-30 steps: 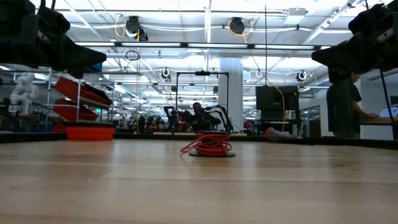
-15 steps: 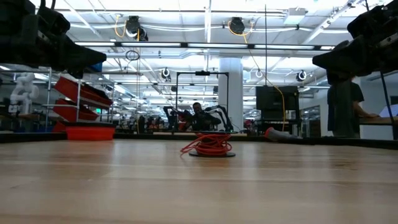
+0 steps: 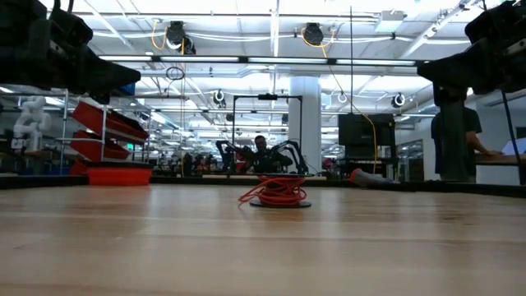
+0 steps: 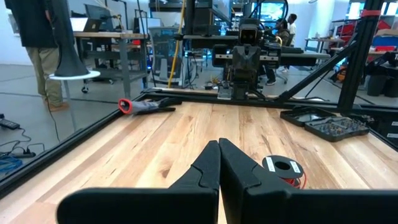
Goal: Coil cords
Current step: Return to Home Position
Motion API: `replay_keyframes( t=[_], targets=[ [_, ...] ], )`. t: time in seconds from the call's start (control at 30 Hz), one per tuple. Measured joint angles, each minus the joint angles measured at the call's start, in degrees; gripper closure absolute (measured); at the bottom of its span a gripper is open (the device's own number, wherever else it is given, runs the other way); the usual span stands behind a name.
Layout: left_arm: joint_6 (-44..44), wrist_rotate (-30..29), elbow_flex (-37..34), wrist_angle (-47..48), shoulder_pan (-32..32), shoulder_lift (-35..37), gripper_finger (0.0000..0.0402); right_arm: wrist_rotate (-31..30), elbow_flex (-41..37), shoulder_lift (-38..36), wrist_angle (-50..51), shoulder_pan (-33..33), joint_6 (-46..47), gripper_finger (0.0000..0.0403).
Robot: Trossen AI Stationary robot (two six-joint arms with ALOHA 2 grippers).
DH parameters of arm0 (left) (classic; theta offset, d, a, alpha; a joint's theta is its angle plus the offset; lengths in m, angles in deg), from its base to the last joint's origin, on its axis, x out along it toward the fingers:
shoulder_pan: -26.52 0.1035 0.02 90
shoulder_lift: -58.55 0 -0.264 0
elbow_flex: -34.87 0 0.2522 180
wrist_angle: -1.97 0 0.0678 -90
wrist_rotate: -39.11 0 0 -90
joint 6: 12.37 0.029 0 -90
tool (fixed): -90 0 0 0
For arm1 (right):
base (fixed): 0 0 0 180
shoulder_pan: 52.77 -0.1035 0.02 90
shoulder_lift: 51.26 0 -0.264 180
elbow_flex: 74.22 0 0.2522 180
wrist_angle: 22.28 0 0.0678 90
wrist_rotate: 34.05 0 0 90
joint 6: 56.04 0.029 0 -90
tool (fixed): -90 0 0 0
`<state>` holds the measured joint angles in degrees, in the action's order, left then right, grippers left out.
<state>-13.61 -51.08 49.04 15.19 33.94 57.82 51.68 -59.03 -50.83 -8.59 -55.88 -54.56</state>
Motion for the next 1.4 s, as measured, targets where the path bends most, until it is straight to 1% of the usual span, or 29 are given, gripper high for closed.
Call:
replay_keyframes(
  t=[0.2, 0.77, 1.17, 1.27, 1.4],
  targets=[
    [0.0, 0.0, 0.0, -0.1, 0.0, 0.0, 0.0400, -0.3, -0.6, 0.0, -1.6, 0.0, 0.6, 0.0403],
    [-0.1, 0.0, 0.0, -0.2, 0.0, 0.0, 0.0400, 0.1, -0.6, 0.0, -1.6, 0.0, -0.4, 0.0403],
    [0.0, 2.1, 0.0, 0.0, -0.1, 0.0, 0.0400, -0.1, -0.6, 0.0, -1.6, 0.0, -0.7, 0.0403],
    [-0.1, 2.5, 0.0, 0.0, -1.1, 0.0, 0.0400, -0.2, -0.6, 0.0, -1.6, 0.0, -0.7, 0.0403],
    [-1.3, 2.8, 0.0, 0.0, -4.0, -0.2, 0.0400, -0.2, -0.6, 0.0, -1.6, 0.0, -0.7, 0.0403]
  ],
)
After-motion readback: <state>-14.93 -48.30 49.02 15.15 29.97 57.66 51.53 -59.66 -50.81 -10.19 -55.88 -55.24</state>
